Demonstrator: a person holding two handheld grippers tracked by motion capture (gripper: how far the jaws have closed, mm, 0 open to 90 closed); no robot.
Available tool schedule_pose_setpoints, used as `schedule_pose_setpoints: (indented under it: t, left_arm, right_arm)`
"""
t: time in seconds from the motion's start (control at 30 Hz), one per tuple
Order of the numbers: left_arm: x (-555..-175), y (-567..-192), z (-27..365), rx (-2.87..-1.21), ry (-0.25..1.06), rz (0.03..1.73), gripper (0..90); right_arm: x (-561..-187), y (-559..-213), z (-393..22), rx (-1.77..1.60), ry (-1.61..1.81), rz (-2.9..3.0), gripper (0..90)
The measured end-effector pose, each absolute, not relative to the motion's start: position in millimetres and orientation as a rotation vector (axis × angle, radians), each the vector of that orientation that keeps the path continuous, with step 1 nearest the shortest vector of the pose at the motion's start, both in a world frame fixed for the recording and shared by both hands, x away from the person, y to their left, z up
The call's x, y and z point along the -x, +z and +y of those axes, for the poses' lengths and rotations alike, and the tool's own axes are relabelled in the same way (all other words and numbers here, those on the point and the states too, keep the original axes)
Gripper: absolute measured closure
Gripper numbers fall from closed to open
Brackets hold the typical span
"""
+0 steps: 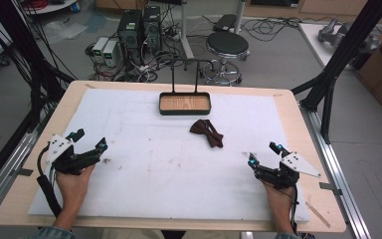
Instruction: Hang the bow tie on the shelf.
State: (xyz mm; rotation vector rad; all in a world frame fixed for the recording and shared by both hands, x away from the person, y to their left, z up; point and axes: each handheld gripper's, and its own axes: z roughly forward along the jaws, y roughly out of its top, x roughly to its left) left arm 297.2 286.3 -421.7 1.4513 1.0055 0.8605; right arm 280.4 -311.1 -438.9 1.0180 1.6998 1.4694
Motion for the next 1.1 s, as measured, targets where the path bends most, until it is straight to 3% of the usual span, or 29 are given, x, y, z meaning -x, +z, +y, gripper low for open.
schedule_pose_setpoints:
  t: [1.1]
  left_arm:
    - [-296.8,-421.1,286.7,-1.445,0.859,1.022,14.9]
  right_arm:
    - [-280.1,-438.0,-307.2,-1.005,1.429,1.723,13.2]
